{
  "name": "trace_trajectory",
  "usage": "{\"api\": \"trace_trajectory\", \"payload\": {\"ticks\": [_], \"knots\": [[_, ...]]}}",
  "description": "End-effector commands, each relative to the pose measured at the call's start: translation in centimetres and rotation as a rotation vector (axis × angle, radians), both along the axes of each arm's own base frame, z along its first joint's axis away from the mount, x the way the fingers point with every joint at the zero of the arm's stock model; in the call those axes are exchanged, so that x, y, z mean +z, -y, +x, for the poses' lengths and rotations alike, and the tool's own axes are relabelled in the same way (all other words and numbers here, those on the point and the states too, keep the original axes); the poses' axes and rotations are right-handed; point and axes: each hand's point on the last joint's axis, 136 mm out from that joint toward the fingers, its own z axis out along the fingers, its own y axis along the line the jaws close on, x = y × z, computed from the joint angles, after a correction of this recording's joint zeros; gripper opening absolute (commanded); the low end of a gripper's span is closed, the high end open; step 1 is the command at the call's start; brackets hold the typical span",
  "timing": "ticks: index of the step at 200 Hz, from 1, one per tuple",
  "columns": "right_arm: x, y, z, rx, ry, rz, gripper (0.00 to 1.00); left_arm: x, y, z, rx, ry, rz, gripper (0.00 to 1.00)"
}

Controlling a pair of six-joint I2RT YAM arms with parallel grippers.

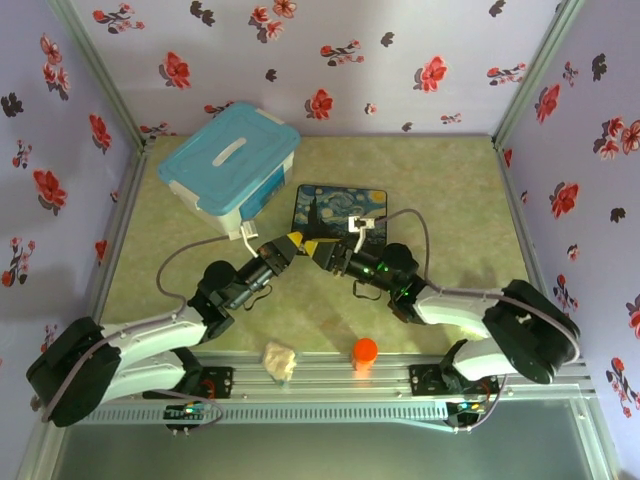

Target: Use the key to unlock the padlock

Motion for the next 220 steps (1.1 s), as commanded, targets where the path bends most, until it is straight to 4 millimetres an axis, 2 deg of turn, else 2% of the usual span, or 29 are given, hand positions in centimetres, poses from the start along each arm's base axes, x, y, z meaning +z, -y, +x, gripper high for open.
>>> {"api": "trace_trajectory", "payload": {"ticks": [1,27,52,90,133,177,220], "knots": [[3.3,-0.9,-0.4,0.049,0.043,0.136,0.44,1.6,-0.2,0.1,0.016,0.029,-0.051,0.00],[3.0,-2.2,-1.1,0.110,0.026,0.144,0.40,2.0,-0.3,0.1,0.020,0.042,-0.062,0.00],[2.8,-2.0,-1.3,0.113,0.023,0.153,0.40,2.0,-0.5,0.2,0.035,0.041,-0.064,0.00],[2.6,-2.2,-1.6,0.125,0.017,0.151,0.33,2.2,-0.8,0.5,0.057,0.052,-0.067,0.00],[2.4,-2.5,-1.8,0.139,0.006,0.158,0.33,1.8,-1.0,0.8,0.082,0.048,-0.054,0.00],[2.1,-1.8,-1.5,0.095,0.012,0.151,0.21,1.7,-1.1,0.9,0.085,0.040,-0.065,0.00],[2.4,-1.3,-0.8,0.061,0.020,0.159,0.21,1.6,-0.8,0.6,0.063,0.035,-0.065,0.00]]}}
